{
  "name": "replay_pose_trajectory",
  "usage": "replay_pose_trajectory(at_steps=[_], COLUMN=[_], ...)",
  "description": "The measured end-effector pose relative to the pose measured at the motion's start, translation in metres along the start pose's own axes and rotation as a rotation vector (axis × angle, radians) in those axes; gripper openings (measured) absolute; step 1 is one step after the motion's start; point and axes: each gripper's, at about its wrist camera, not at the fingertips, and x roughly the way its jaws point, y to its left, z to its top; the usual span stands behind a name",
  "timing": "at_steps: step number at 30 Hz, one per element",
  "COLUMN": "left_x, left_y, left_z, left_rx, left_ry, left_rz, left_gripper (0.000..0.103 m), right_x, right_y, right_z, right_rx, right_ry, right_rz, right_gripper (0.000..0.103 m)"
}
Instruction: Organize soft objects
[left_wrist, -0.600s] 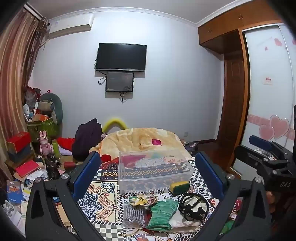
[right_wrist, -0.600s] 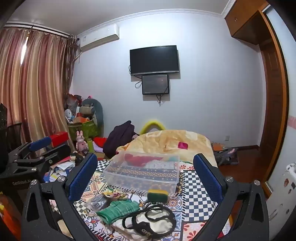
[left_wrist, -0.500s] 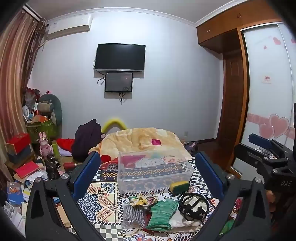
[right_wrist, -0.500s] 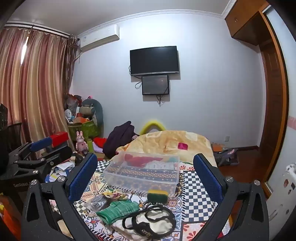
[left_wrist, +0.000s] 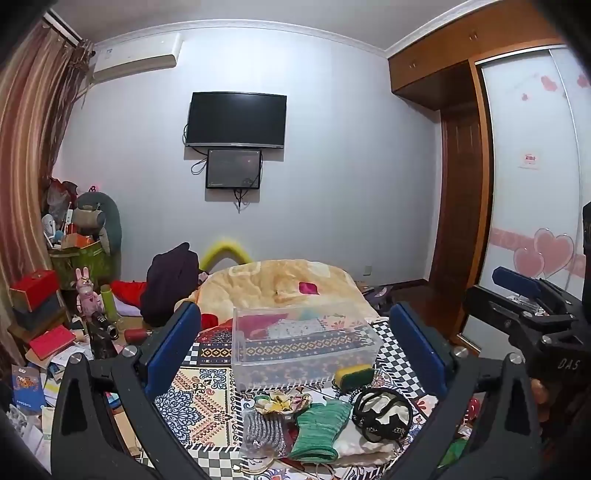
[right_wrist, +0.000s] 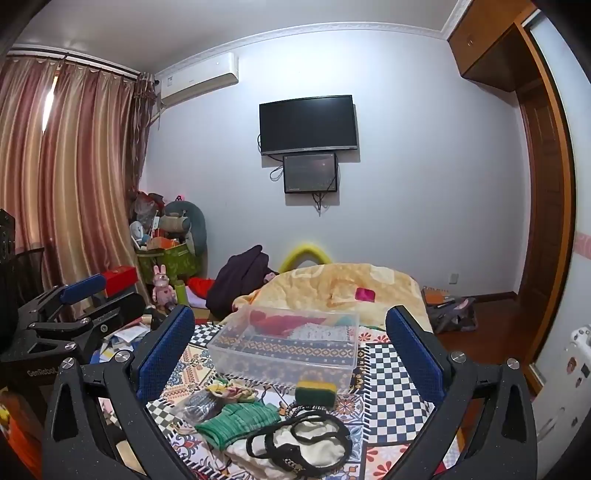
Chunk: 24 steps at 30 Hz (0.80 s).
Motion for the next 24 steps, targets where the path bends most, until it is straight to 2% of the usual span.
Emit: replay_pose_trajectory(at_steps=[24], left_x=[-0.007], left_y=[-0.0037], left_z=[0.0018], left_rx=[0.008], left_ry=[-0.012], left_rz=[-0.002], left_gripper=[0.103], right_x=[-0.0038], right_y=[0.0023], right_z=[0.0018], right_rx=[0.003], right_ry=[-0.016], right_rz=[0.002], right_gripper=[0.103])
